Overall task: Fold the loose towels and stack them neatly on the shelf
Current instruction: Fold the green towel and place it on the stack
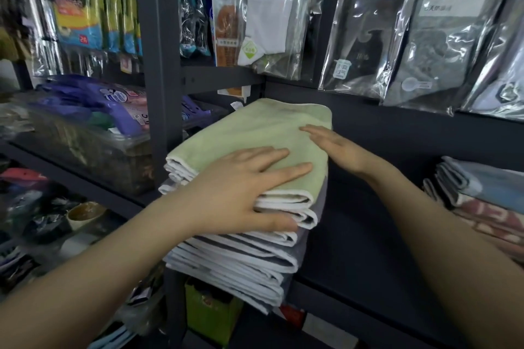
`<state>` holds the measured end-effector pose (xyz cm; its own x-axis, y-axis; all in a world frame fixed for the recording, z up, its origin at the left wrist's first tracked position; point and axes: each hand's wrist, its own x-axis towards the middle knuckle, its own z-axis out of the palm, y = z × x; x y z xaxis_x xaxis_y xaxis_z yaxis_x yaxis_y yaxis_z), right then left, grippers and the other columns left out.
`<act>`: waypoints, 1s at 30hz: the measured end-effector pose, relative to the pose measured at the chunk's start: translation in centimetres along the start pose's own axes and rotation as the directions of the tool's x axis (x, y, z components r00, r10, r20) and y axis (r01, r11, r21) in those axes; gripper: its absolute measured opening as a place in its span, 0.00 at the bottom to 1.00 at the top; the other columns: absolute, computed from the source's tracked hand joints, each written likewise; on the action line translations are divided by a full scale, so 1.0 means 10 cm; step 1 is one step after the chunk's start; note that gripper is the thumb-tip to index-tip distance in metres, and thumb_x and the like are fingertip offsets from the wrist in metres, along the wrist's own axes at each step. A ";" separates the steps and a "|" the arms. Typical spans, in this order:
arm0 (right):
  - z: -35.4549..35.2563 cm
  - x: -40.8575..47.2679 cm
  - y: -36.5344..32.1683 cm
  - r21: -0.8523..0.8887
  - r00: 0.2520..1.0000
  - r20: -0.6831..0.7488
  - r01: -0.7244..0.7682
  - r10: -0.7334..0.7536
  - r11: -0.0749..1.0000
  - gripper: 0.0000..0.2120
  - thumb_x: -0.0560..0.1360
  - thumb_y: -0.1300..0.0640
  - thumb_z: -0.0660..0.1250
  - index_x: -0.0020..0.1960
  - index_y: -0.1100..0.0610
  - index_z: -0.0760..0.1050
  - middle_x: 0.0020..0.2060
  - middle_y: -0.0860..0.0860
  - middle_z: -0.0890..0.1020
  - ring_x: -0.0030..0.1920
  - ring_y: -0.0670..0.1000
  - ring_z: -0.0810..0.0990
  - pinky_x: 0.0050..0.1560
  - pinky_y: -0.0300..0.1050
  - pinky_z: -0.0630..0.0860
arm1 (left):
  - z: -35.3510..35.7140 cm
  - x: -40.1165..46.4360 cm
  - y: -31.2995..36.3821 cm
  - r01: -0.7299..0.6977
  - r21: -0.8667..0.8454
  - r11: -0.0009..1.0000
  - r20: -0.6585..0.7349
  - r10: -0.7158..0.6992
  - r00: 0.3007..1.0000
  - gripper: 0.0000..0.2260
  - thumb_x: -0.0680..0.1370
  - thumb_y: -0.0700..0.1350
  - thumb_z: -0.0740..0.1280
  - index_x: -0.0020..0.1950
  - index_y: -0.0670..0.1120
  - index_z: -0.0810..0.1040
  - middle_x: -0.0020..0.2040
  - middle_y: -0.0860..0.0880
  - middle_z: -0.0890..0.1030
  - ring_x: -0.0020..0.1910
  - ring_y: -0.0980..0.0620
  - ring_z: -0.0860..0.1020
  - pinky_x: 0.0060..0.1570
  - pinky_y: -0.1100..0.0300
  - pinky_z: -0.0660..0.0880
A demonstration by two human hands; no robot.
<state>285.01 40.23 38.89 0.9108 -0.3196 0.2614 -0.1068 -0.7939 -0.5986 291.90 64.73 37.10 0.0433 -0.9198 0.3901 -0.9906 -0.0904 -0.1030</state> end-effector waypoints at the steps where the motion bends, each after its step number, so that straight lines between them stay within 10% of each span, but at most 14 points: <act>1: 0.00 0.01 0.02 -0.073 0.998 -0.057 -0.023 0.019 0.997 0.18 0.81 0.50 0.54 0.69 0.50 0.67 0.71 0.48 0.66 0.71 0.47 0.61 0.73 0.44 0.54 | 0.00 -0.02 -0.01 -0.002 -0.009 1.000 -0.036 0.002 0.999 0.32 0.69 0.74 0.51 0.67 0.69 0.39 0.76 0.54 0.53 0.74 0.55 0.53 0.70 0.63 0.49; 5: 0.10 -0.21 -0.18 -0.318 0.914 -0.340 0.108 -0.220 0.942 0.14 0.78 0.61 0.57 0.61 0.59 0.73 0.60 0.56 0.75 0.61 0.55 0.72 0.61 0.42 0.66 | 0.00 -0.15 -0.06 0.006 -0.067 0.998 -0.320 -0.027 0.947 0.31 0.72 0.63 0.59 0.70 0.48 0.67 0.66 0.48 0.74 0.63 0.48 0.73 0.63 0.55 0.65; 9: 0.27 -0.84 -0.43 -0.305 0.759 -0.249 0.528 -0.601 0.793 0.20 0.66 0.65 0.57 0.58 0.62 0.72 0.56 0.54 0.73 0.58 0.49 0.71 0.58 0.37 0.66 | 0.08 -0.38 -0.19 0.058 0.047 0.997 -0.429 -0.032 0.903 0.23 0.75 0.56 0.60 0.62 0.42 0.75 0.57 0.44 0.79 0.57 0.47 0.73 0.58 0.55 0.67; 19: 0.34 -1.19 -0.58 -0.712 0.662 -0.071 0.490 -0.746 0.503 0.13 0.74 0.51 0.64 0.46 0.60 0.79 0.45 0.53 0.82 0.38 0.54 0.82 0.34 0.45 0.78 | 0.01 -0.49 -0.37 0.023 0.249 0.968 -0.485 0.104 0.868 0.13 0.73 0.36 0.63 0.55 0.38 0.80 0.51 0.41 0.82 0.49 0.43 0.81 0.49 0.50 0.76; 26: 0.59 -1.14 -0.88 -0.593 0.659 -0.295 0.441 -0.692 0.673 0.11 0.76 0.54 0.64 0.44 0.62 0.78 0.41 0.53 0.82 0.36 0.56 0.81 0.30 0.50 0.78 | -0.23 -0.44 -0.47 0.089 0.267 0.960 -0.527 0.069 0.847 0.15 0.69 0.31 0.62 0.53 0.37 0.80 0.51 0.40 0.82 0.48 0.39 0.81 0.48 0.47 0.76; 30: 0.64 -1.24 -0.84 -0.537 0.714 -0.285 0.433 -0.639 0.723 0.13 0.74 0.49 0.63 0.40 0.59 0.75 0.33 0.49 0.77 0.30 0.49 0.75 0.27 0.47 0.75 | -0.10 -0.60 -0.43 0.000 0.128 0.992 -0.302 0.039 0.953 0.19 0.73 0.48 0.61 0.62 0.41 0.75 0.55 0.42 0.79 0.53 0.43 0.78 0.51 0.48 0.76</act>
<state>277.18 54.22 35.85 0.6051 0.1321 0.7851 0.1031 -0.9908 0.0872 295.81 71.05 36.16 -0.0362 -0.7645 0.6437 -0.9658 -0.1388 -0.2192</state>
